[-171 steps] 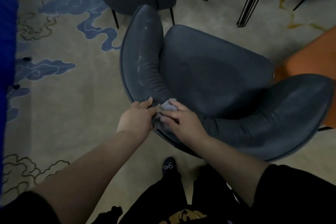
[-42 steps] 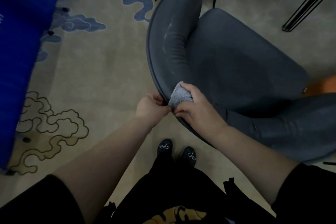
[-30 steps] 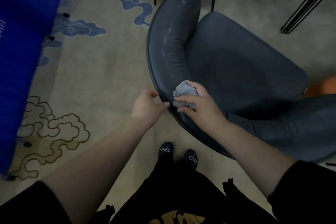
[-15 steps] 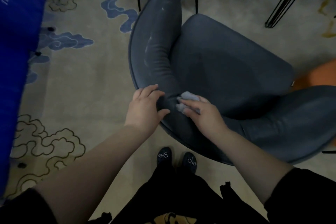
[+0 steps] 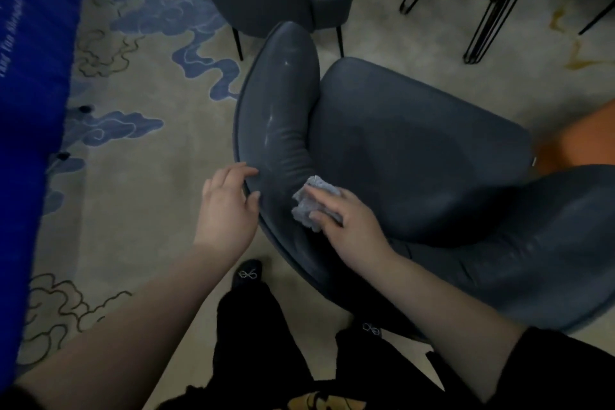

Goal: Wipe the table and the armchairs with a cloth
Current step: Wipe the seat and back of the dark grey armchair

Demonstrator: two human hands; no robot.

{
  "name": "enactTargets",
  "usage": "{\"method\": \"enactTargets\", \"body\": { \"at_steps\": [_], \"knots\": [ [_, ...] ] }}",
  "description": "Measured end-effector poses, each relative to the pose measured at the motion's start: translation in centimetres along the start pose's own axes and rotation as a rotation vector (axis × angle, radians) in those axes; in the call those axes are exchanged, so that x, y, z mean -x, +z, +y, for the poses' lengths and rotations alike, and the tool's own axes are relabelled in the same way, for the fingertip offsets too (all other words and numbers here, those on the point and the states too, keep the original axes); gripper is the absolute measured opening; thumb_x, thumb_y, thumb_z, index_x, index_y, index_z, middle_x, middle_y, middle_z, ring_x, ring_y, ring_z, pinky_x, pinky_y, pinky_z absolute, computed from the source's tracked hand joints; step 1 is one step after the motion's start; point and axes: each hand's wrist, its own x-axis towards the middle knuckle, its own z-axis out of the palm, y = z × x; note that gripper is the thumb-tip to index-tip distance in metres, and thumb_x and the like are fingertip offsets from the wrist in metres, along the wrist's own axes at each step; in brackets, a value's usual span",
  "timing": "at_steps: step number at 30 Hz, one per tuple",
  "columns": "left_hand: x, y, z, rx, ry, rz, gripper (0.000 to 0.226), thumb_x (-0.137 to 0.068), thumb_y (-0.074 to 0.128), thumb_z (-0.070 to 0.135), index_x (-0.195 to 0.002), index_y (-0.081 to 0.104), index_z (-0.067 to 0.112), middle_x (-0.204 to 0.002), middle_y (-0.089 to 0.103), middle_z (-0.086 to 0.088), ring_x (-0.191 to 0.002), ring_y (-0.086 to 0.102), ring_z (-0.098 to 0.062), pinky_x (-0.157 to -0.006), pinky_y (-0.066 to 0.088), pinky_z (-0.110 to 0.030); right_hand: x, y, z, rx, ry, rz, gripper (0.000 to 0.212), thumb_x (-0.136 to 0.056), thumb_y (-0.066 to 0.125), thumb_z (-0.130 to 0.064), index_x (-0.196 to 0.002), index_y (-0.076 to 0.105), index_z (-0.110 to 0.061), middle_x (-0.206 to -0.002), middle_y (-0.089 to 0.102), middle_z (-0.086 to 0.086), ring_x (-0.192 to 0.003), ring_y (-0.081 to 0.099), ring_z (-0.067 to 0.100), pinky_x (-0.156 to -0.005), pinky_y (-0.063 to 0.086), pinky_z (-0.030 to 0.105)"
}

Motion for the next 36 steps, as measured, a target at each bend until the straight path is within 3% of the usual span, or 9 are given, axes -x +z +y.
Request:
{"method": "enactTargets", "body": {
  "at_steps": [4, 8, 11, 14, 17, 22, 25, 31, 36],
  "knots": [
    [-4.1, -1.2, -2.8, 0.005, 0.075, -0.079, 0.038, -0.084, 0.064, 0.008, -0.12, 0.055, 0.013, -0.125, 0.055, -0.005, -0.116, 0.046, -0.025, -0.099, 0.025, -0.022, -3.3, 3.7, -0.9, 0.261, -0.18, -0.113, 0.05, -0.089, 0.063, -0.018, -0.137, 0.048, -0.024, -0.139, 0.043, 0.001, -0.126, 0.039, 0.008, -0.105, 0.026, 0.014],
    [-7.8, -2.6, -6.0, -0.005, 0.174, -0.19, 0.037, -0.086, 0.062, 0.013, -0.122, 0.054, 0.019, -0.126, 0.052, 0.001, -0.115, 0.045, -0.023, -0.099, 0.026, -0.023, -6.6, 4.7, -0.4, 0.184, 0.067, 0.154, 0.012, -0.088, 0.056, 0.0, -0.097, 0.062, 0.006, -0.091, 0.064, 0.023, -0.075, 0.06, 0.022, -0.069, 0.047, 0.027],
    [-10.1, -3.7, -7.9, 0.007, 0.262, -0.254, 0.036, -0.086, 0.062, 0.011, -0.121, 0.055, 0.02, -0.129, 0.051, 0.002, -0.117, 0.044, -0.02, -0.098, 0.026, -0.021, -7.8, 3.5, -0.5, 0.204, 0.359, 0.355, 0.024, -0.092, 0.053, -0.002, -0.113, 0.066, -0.002, -0.11, 0.062, 0.006, -0.103, 0.057, 0.014, -0.085, 0.029, -0.002],
    [-12.3, -4.2, -9.2, 0.01, 0.341, -0.332, 0.037, -0.087, 0.061, 0.011, -0.122, 0.056, 0.021, -0.132, 0.05, 0.003, -0.119, 0.042, -0.018, -0.098, 0.022, -0.017, -7.8, 5.5, -2.6, 0.16, 0.285, 0.454, 0.028, -0.089, 0.061, -0.008, -0.116, 0.067, -0.012, -0.128, 0.057, 0.003, -0.12, 0.051, 0.012, -0.101, 0.028, 0.007],
    [-14.0, -4.3, -9.7, -0.004, 0.447, -0.401, 0.039, -0.086, 0.062, 0.013, -0.124, 0.055, 0.02, -0.136, 0.048, 0.002, -0.122, 0.042, -0.018, -0.099, 0.019, -0.015, -8.3, 9.1, -5.0, 0.241, 0.119, 0.302, 0.035, -0.086, 0.067, -0.016, -0.121, 0.064, -0.018, -0.146, 0.04, 0.003, -0.132, 0.036, 0.015, -0.111, 0.025, 0.023],
    [-16.0, -3.3, -9.0, 0.005, 0.531, -0.436, 0.04, -0.085, 0.065, 0.018, -0.124, 0.055, 0.018, -0.141, 0.044, 0.001, -0.124, 0.041, -0.021, -0.099, 0.017, -0.016, -9.8, 9.9, -4.7, 0.231, 0.122, 0.438, 0.037, -0.089, 0.061, -0.003, -0.125, 0.061, -0.013, -0.145, 0.04, 0.012, -0.125, 0.033, -0.006, -0.099, 0.024, 0.0],
    [-17.6, -2.6, -8.5, -0.004, 0.511, -0.439, 0.042, -0.085, 0.066, 0.019, -0.125, 0.054, 0.019, -0.144, 0.042, 0.001, -0.127, 0.04, -0.023, -0.099, 0.013, -0.012, -11.4, 9.2, -3.6, 0.232, 0.237, 0.438, 0.035, -0.093, 0.056, -0.008, -0.127, 0.06, -0.016, -0.145, 0.042, 0.008, -0.132, 0.038, 0.013, -0.108, 0.029, 0.015],
    [-21.1, -2.0, -8.2, -0.007, 0.49, -0.422, 0.044, -0.086, 0.064, 0.022, -0.129, 0.053, 0.02, -0.146, 0.04, 0.0, -0.128, 0.04, -0.025, -0.105, 0.021, -0.024, -14.7, 6.1, -2.5, -0.042, 0.373, 0.62, 0.032, -0.092, 0.059, -0.018, -0.123, 0.062, -0.019, -0.129, 0.058, -0.002, -0.122, 0.05, 0.008, -0.099, 0.029, 0.007],
    [-23.0, -0.9, -7.3, -0.05, 0.443, -0.501, 0.064, -0.085, 0.065, 0.037, -0.141, 0.04, 0.02, -0.154, 0.027, 0.001, -0.138, 0.03, -0.023, -0.112, 0.023, -0.032, -15.6, 9.0, -3.6, 0.212, 0.1, 0.271, 0.043, -0.088, 0.064, -0.026, -0.13, 0.056, -0.024, -0.149, 0.033, 0.008, -0.136, 0.032, 0.022, -0.112, 0.028, 0.03]
  ]
}}
